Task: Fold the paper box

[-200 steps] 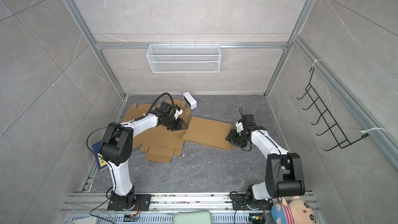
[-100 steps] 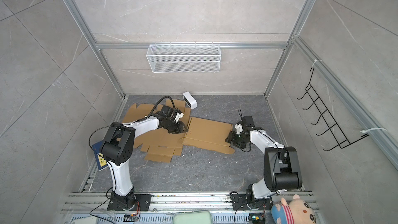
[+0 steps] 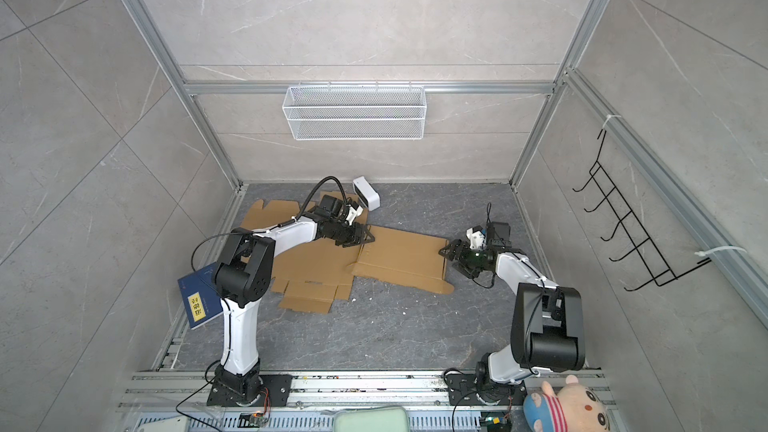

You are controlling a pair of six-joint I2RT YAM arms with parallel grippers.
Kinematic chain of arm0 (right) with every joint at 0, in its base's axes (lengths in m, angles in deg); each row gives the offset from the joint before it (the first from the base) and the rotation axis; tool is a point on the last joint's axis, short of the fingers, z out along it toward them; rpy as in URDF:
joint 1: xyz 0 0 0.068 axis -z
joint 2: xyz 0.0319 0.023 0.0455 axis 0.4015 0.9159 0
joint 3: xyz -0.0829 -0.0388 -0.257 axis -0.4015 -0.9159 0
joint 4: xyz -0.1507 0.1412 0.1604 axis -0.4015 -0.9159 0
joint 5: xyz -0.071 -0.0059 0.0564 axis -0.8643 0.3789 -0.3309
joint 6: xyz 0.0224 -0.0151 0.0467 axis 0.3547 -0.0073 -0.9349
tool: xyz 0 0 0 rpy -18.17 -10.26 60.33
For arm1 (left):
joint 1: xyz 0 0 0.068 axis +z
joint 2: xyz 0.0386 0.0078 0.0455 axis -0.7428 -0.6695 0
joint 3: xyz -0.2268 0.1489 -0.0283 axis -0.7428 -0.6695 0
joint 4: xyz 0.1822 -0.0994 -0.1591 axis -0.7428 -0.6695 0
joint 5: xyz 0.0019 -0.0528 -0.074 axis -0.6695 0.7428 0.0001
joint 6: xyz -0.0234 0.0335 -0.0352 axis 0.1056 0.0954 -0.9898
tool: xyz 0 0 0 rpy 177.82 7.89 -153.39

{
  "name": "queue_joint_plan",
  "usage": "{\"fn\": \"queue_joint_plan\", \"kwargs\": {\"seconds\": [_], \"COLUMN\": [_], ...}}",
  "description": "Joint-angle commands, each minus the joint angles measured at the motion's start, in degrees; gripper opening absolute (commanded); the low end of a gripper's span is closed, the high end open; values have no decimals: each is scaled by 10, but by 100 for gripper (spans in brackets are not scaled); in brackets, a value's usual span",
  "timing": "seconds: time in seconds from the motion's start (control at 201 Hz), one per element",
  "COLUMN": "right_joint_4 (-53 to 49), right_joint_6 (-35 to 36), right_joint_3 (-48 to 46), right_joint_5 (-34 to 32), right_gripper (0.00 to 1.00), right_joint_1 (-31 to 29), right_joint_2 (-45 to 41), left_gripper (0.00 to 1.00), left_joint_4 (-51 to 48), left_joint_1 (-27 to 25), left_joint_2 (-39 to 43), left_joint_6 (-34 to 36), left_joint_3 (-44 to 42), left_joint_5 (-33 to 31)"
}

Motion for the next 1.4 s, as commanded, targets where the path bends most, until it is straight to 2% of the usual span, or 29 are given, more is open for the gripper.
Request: {"fn": "queue_joint_plan", "kwargs": {"seconds": [0.0,0.194,0.378,0.508,0.816,0.956,1.175,1.394], "right_joint_4": [18,50,63,81,128,174,309,321], "right_joint_6": [-9,-10,-8,-14,-39,-68,-163,-203], "right_joint_3": [-16,-45,-62,-70,-79,-79,-104,-112], "right_joint_5": [18,27,23,28,45,69,132,163], "right_gripper": [76,81,86,90,93,91,78,66], "right_joint_1": [2,3,1,0,-19,-38,-44,-43], "right_joint_2": [14,13,16,32,59,86,109,97], "left_gripper": [50,38,27,25,21,21,25,46], "left_joint_4": [0,6,-15,-34,-53,-52,-32,46], "left_joint_1": [4,17,26,37,50,52,52,49], "left_joint_2": [-4,-9,-30,-42,-68,-70,-57,63], "left_joint_6": [11,14,12,9,6,7,-6,-49], "left_joint_3": [-12,-55,-46,-45,-44,-42,-46,-81], "left_joint_5": [3,-15,-20,-27,-23,-23,-3,68]}}
